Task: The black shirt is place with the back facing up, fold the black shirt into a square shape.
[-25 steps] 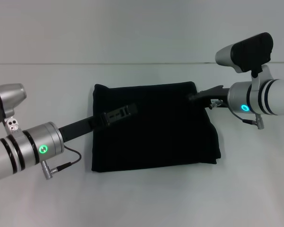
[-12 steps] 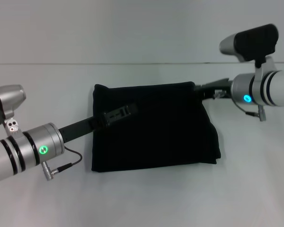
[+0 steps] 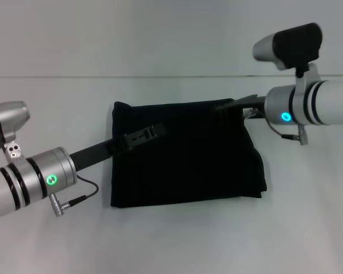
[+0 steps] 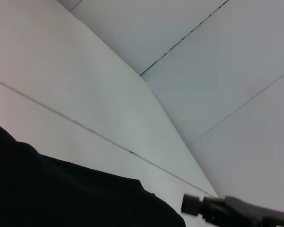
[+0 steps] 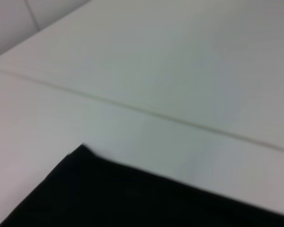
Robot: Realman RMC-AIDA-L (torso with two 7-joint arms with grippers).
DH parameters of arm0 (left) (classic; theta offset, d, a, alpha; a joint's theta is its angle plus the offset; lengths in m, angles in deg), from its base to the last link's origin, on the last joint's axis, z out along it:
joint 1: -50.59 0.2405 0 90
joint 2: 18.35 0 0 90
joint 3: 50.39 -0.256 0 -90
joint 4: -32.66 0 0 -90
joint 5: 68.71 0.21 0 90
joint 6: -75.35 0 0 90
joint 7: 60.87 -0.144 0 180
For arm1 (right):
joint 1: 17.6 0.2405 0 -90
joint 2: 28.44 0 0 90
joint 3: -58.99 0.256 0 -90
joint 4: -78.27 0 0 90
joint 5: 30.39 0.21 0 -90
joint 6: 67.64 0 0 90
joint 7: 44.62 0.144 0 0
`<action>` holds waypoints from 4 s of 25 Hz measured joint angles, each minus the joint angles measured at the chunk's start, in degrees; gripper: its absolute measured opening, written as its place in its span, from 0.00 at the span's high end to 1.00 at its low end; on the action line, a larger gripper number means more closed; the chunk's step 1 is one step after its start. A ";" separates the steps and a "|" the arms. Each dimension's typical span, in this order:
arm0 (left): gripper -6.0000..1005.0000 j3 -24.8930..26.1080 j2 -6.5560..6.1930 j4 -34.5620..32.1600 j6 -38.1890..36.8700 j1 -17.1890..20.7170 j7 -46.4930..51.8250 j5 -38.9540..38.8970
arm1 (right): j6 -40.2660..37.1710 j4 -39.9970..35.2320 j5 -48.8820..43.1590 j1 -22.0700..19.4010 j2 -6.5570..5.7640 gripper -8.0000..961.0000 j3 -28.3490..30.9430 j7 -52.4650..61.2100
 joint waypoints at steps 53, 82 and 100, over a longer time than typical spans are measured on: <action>0.04 -10.86 -0.37 -0.63 31.32 -8.30 7.26 0.53 | -8.87 -16.75 9.01 -12.64 -1.51 0.33 -2.56 -2.05; 0.38 -13.03 -0.14 -0.52 30.79 -8.77 6.55 0.39 | -8.51 -16.78 9.01 -12.64 -1.16 0.33 -2.60 -2.18; 0.96 -13.12 -0.84 -0.54 30.11 -10.46 7.27 0.60 | -8.46 -16.75 9.18 -12.57 -0.72 0.33 -2.27 -3.06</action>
